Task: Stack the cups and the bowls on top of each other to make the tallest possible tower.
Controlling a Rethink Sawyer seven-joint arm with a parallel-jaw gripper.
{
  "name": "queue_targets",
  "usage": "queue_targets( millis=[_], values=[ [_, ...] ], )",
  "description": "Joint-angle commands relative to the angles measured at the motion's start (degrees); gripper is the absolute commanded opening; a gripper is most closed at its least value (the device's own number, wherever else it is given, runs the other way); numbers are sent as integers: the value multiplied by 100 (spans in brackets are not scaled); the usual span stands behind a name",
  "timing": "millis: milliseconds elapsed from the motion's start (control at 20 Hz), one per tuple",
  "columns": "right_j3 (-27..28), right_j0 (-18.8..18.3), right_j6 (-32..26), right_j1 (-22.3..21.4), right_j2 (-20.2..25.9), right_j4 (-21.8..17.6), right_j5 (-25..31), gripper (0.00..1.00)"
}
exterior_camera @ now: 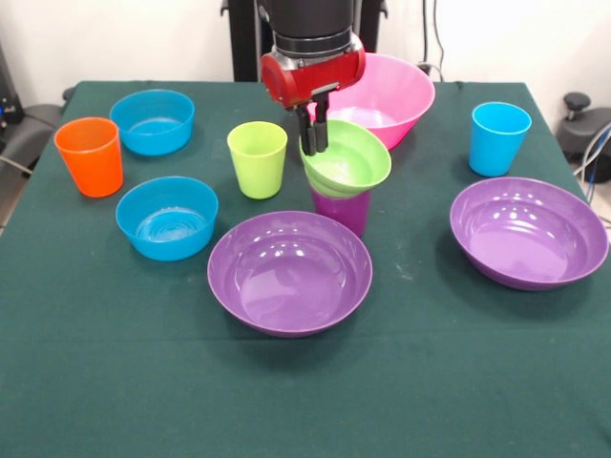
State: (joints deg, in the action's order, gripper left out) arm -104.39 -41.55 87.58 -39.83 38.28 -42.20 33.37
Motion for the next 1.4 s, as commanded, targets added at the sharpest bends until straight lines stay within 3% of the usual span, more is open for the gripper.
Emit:
queue_targets(
  millis=[50, 600, 1400],
  values=[
    [70, 174, -662, 155, -296, -432, 583, 0],
    [-23, 218, -425, 287, -208, -217, 494, 0],
    [-153, -52, -976, 492, 344, 433, 980, 0]
  ],
)
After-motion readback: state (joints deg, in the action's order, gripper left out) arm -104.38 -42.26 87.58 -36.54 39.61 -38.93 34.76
